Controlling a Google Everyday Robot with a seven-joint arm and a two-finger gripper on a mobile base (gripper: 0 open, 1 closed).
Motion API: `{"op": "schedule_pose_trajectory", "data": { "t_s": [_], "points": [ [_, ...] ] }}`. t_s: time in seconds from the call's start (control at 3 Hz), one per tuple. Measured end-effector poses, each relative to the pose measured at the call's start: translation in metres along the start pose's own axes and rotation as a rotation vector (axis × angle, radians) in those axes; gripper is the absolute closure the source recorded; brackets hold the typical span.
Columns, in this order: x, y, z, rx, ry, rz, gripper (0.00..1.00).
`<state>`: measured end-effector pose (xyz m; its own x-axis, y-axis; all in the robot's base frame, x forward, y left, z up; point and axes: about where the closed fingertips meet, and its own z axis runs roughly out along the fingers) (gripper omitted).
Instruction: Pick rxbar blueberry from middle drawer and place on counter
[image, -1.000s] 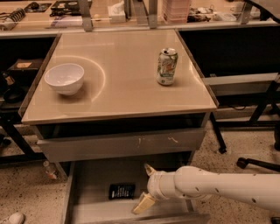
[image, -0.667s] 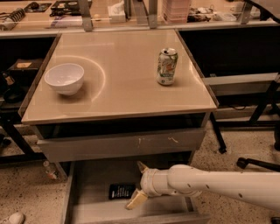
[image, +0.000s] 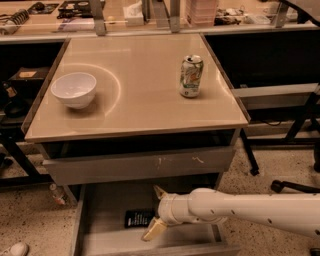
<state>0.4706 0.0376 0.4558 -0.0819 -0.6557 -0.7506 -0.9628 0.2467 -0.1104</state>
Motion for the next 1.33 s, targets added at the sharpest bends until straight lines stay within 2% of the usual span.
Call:
{"op": "schedule_pose_trajectory", "data": {
  "t_s": [0.33,0.67,1.0,1.33],
  "points": [
    [0.009,-0.002,0.019,-0.036,0.037,-0.045,0.00],
    [0.010,0.002,0.026,-0.046,0.034,-0.042,0.00],
    [0.014,0.010,0.048,-0.065,0.031,-0.034,0.00],
    [0.029,0.006,0.078,-0.101,0.029,-0.027,0.00]
  ]
}}
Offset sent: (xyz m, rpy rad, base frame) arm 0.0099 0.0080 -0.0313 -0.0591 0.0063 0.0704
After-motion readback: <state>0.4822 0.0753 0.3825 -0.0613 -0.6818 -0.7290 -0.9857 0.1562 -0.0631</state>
